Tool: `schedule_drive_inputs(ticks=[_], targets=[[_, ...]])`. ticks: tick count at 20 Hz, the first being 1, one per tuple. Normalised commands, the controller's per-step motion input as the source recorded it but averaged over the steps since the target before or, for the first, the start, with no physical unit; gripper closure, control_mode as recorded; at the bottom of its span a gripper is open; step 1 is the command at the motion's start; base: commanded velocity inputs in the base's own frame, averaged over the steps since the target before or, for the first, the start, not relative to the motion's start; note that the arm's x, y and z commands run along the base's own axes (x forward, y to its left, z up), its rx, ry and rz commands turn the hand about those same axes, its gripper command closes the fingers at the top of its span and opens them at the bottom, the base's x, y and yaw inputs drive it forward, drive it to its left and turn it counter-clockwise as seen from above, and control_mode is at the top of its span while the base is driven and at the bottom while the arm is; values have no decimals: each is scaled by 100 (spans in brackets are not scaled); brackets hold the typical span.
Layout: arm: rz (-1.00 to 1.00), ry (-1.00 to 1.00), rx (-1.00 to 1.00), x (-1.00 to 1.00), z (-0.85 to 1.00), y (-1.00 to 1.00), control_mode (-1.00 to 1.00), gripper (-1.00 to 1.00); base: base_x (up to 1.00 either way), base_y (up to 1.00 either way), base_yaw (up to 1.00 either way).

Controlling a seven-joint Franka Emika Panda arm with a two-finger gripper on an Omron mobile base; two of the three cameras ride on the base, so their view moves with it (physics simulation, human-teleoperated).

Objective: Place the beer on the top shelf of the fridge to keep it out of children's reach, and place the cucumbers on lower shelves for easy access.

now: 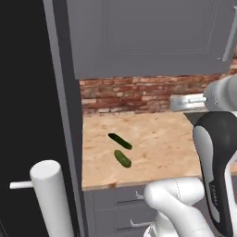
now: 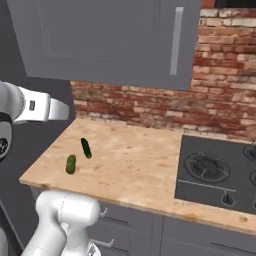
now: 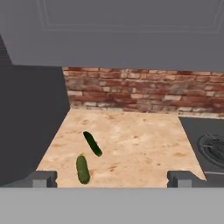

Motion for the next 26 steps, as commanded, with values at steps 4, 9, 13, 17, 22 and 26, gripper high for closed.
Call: schedule_drive_inputs(ticks=[4, 9, 13, 17, 22, 26], targets=[[0, 0, 0, 0, 0, 0, 100, -100, 0, 8, 54], [0, 0, 0, 0, 0, 0, 100, -100, 0, -1, 39], [0, 0, 0, 0, 0, 0, 100, -100, 0, -27, 17], [2, 7, 0, 3, -25, -19, -100, -100, 0, -19, 4], [3, 14, 0, 19, -67, -23, -100, -100, 0, 0, 0], [0, 8, -1, 24, -86, -2, -100, -100, 0, 0, 0]])
